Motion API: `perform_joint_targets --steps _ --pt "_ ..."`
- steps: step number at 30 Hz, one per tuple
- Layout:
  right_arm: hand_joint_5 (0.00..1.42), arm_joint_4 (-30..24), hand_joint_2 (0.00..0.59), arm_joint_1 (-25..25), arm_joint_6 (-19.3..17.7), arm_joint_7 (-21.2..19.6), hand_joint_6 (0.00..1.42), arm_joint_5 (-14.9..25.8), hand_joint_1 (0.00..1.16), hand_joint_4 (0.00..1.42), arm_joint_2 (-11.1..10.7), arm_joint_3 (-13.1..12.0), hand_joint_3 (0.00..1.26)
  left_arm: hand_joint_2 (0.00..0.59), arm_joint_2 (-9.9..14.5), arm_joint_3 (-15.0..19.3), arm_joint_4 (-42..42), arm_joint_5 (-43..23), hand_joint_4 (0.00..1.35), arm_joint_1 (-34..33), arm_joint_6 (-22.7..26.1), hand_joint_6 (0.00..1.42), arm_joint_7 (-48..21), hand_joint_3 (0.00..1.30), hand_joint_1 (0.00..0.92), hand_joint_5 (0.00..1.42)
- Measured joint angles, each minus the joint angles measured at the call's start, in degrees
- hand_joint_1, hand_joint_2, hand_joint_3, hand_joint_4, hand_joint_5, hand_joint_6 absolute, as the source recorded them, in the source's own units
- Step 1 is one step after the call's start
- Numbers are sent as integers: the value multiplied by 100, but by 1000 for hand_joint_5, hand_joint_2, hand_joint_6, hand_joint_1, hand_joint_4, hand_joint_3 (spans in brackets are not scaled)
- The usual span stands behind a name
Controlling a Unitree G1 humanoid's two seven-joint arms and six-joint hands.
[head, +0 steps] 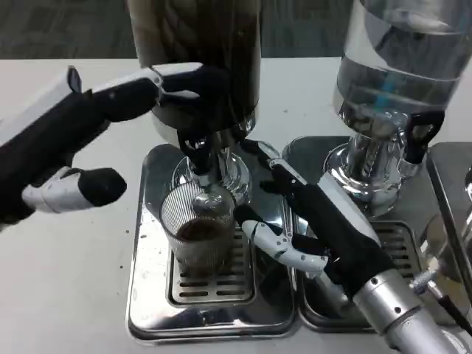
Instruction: Grasp the cup under the faucet to collect the drink, then remove the cup.
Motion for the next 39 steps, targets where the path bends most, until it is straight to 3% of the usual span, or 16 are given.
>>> perform_joint_targets --steps 15,21,39 --pt "0 -65 329 1 69 55 113 41 565 0 -32 1 0 36 18 367 203 177 260 273 -164 351 414 256 0 329" --pt "0 -66 313 1 73 66 113 55 545 0 -33 1 0 34 21 464 204 180 362 427 -171 506 516 351 0 449" --pt "0 -66 271 -5 80 134 96 -65 534 0 -76 68 0 67 21 905 620 252 494 770 -262 561 968 482 0 572"
